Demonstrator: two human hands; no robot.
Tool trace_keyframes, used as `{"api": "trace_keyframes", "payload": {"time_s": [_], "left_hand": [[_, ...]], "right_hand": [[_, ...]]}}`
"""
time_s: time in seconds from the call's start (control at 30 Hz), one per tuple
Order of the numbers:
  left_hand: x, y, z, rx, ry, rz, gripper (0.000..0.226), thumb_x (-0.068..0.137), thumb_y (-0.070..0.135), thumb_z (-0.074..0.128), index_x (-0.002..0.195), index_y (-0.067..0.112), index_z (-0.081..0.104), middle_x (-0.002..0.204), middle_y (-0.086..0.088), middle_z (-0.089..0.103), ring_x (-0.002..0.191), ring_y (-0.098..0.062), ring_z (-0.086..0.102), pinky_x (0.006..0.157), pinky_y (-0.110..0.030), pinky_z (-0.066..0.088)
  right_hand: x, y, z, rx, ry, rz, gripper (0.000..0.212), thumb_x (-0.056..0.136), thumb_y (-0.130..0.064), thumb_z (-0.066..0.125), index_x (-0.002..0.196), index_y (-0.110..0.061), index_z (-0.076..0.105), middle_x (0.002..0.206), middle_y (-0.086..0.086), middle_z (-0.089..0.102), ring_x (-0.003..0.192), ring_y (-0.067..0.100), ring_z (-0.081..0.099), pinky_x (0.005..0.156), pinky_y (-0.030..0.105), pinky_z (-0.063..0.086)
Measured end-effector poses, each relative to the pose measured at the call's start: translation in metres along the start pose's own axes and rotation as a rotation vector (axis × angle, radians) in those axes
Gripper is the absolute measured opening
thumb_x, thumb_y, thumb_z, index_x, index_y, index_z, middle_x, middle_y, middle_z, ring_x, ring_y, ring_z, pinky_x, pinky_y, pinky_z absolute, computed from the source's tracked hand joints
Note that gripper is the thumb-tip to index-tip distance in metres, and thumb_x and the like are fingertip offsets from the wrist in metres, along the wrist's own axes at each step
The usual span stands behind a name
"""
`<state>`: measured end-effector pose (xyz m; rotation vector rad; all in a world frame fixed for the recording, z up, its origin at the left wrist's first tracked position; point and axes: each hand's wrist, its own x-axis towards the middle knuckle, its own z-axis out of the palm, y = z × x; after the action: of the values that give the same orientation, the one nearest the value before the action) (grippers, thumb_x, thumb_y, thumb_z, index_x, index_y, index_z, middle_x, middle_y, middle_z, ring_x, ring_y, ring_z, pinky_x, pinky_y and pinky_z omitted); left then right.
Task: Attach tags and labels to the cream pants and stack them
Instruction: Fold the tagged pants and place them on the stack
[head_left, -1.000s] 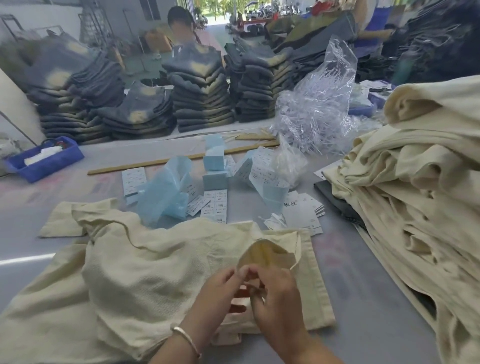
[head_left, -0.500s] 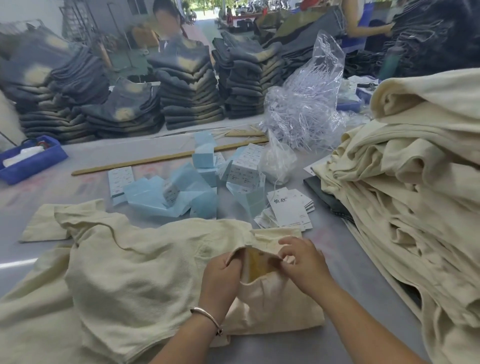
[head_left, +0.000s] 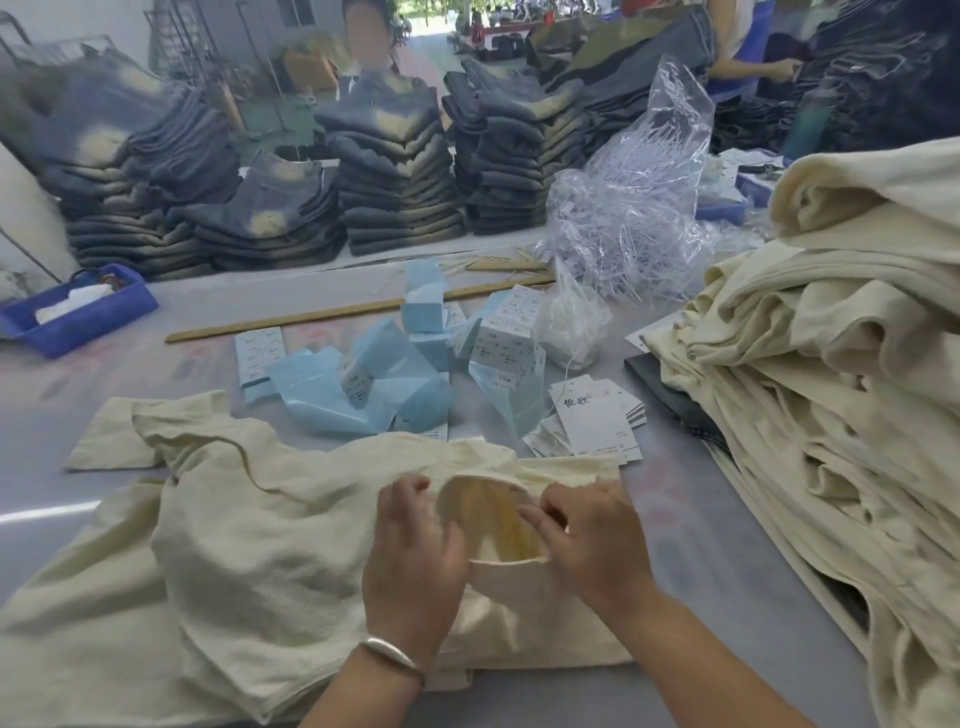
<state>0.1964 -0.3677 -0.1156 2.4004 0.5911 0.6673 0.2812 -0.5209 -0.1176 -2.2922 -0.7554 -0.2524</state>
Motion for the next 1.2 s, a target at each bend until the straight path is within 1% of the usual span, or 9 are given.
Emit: {"api": "trace_keyframes", "payload": {"time_s": [0.07, 0.13, 0.33, 0.43, 0.53, 0.63, 0.8, 1.07, 1.2], "left_hand": [[-0.011, 0.004, 0.005, 0.052, 0.108, 0.374, 0.028, 0.074, 0.008, 0.061, 0.099, 0.015, 0.051, 0.102, -0.007, 0.060, 0.097, -0.023, 0.055, 0.088, -0.031, 0.042], [-0.020, 0.016, 0.006, 0.014, 0.027, 0.463, 0.017, 0.070, 0.020, 0.060, 0.087, 0.019, 0.058, 0.092, 0.003, 0.062, 0.088, -0.016, 0.056, 0.081, -0.031, 0.042], [-0.019, 0.022, 0.013, -0.208, -0.153, 0.242, 0.019, 0.079, 0.039, 0.065, 0.082, 0.021, 0.059, 0.075, 0.013, 0.060, 0.069, -0.004, 0.056, 0.065, -0.027, 0.049], [-0.018, 0.019, 0.018, -0.311, -0.174, 0.068, 0.032, 0.076, 0.043, 0.077, 0.074, 0.021, 0.053, 0.067, 0.008, 0.058, 0.062, -0.009, 0.055, 0.059, -0.022, 0.046], [-0.012, 0.014, 0.022, -0.309, -0.163, -0.035, 0.037, 0.083, 0.034, 0.074, 0.066, 0.018, 0.046, 0.057, 0.005, 0.049, 0.052, -0.009, 0.043, 0.051, -0.021, 0.035], [-0.007, 0.008, 0.021, -0.455, -0.263, -0.051, 0.019, 0.090, 0.017, 0.067, 0.071, 0.015, 0.063, 0.063, 0.006, 0.062, 0.060, -0.007, 0.057, 0.061, -0.022, 0.045], [-0.005, 0.008, 0.013, -0.768, -0.369, -0.214, 0.021, 0.090, -0.003, 0.060, 0.080, 0.007, 0.076, 0.079, -0.004, 0.075, 0.076, -0.012, 0.069, 0.072, -0.023, 0.055], [-0.010, -0.006, 0.001, -1.090, -0.370, -0.476, 0.028, 0.074, 0.014, 0.065, 0.080, -0.013, 0.070, 0.085, -0.027, 0.069, 0.087, -0.037, 0.065, 0.089, -0.051, 0.054], [-0.012, -0.008, -0.002, -1.157, -0.384, -0.482, 0.024, 0.073, 0.010, 0.059, 0.076, -0.009, 0.073, 0.084, -0.025, 0.069, 0.086, -0.035, 0.065, 0.078, -0.040, 0.057]], "right_hand": [[-0.003, -0.007, 0.010, 0.188, -0.042, 0.116, 0.033, 0.087, -0.029, 0.068, 0.060, -0.012, 0.059, 0.053, 0.001, 0.057, 0.053, 0.022, 0.053, 0.059, 0.037, 0.043], [-0.001, -0.009, 0.011, 0.400, -0.052, 0.231, 0.030, 0.088, -0.025, 0.069, 0.063, -0.011, 0.058, 0.054, 0.000, 0.056, 0.054, 0.017, 0.051, 0.059, 0.037, 0.042], [0.004, -0.016, -0.006, 0.771, -0.191, 0.323, 0.019, 0.090, -0.014, 0.066, 0.074, -0.005, 0.061, 0.059, -0.006, 0.059, 0.057, 0.009, 0.053, 0.058, 0.023, 0.042], [0.003, -0.013, -0.007, 0.779, -0.299, 0.344, 0.029, 0.097, -0.022, 0.054, 0.080, -0.002, 0.066, 0.084, 0.014, 0.067, 0.084, 0.031, 0.063, 0.075, 0.040, 0.050], [-0.003, -0.013, -0.002, 0.817, -0.324, 0.385, 0.029, 0.099, -0.019, 0.049, 0.087, -0.003, 0.070, 0.092, 0.012, 0.067, 0.095, 0.029, 0.064, 0.084, 0.043, 0.053], [-0.005, -0.010, -0.002, 0.829, -0.272, 0.411, 0.010, 0.090, -0.017, 0.063, 0.090, -0.007, 0.064, 0.088, 0.007, 0.066, 0.087, 0.024, 0.063, 0.076, 0.036, 0.054], [-0.003, -0.006, -0.002, 0.663, -0.295, 0.295, 0.037, 0.073, -0.005, 0.078, 0.103, -0.019, 0.062, 0.092, -0.002, 0.067, 0.076, 0.004, 0.062, 0.064, 0.013, 0.045], [0.008, -0.010, 0.000, 0.731, -0.249, 0.246, 0.015, 0.079, 0.009, 0.070, 0.082, -0.005, 0.074, 0.079, 0.012, 0.072, 0.074, 0.012, 0.065, 0.073, 0.028, 0.052], [0.015, -0.019, -0.002, 0.710, -0.215, 0.220, 0.017, 0.077, 0.007, 0.072, 0.078, -0.010, 0.075, 0.074, 0.005, 0.072, 0.069, 0.008, 0.064, 0.070, 0.026, 0.053]]}}
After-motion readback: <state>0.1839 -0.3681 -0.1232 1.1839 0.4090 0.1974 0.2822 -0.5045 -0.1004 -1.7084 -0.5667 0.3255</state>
